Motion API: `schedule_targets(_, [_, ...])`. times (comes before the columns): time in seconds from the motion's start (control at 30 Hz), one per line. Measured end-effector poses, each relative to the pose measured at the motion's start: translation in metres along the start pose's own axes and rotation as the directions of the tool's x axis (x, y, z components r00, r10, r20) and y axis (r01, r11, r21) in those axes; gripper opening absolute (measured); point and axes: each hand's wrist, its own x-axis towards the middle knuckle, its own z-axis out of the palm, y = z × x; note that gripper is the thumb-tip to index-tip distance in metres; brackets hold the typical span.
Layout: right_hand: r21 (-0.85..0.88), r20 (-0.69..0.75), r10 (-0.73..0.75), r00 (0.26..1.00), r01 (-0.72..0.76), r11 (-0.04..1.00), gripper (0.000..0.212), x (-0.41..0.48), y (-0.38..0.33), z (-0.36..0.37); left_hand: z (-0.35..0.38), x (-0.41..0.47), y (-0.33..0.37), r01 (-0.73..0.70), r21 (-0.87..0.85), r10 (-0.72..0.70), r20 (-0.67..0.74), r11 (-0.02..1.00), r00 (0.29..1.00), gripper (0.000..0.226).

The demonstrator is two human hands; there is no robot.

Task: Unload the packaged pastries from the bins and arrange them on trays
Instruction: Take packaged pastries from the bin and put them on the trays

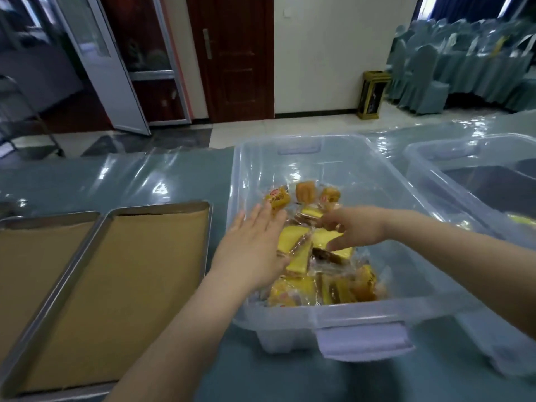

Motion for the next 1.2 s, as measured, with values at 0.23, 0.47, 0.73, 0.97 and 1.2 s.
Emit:
schedule_targets(0.23, [-0.295, 0.270, -0.029, 0.963, 0.111, 0.949, 0.110, -0.005, 0.029, -0.001, 0.004, -0.007, 0.000, -0.009, 0.098, 0.015, -0.060, 0.995, 0.998, 0.073])
schedule_targets(0.47, [-0.508, 0.344, 0.011, 0.939, 0.176, 0.843, 0.118, -0.025, 0.032, 0.045, 0.003, -0.008, 0.004, -0.007, 0.190, 0.004, 0.016, 0.982, 1.000, 0.070])
schedule_targets(0.73, [-0.664, 0.357, -0.078, 0.931, 0.312, 0.679, 0.104, -0.010, 0.031, 0.071, 0.000, -0.005, 0.009, -0.015, 0.299, -0.010, 0.084, 0.954, 0.996, 0.064])
schedule_targets(0.97, [-0.743, 0.210, -0.110, 0.971, 0.232, 0.628, 0.076, -0.008, 0.035, 0.072, 0.000, -0.005, 0.009, -0.021, 0.308, -0.006, 0.087, 0.951, 0.996, 0.069])
schedule_targets(1.2, [-0.754, 0.124, -0.129, 0.984, 0.178, 0.632, 0.052, -0.008, 0.028, 0.061, -0.007, -0.001, 0.012, -0.234, 0.281, 0.124, 0.360, 0.931, 0.925, 0.064])
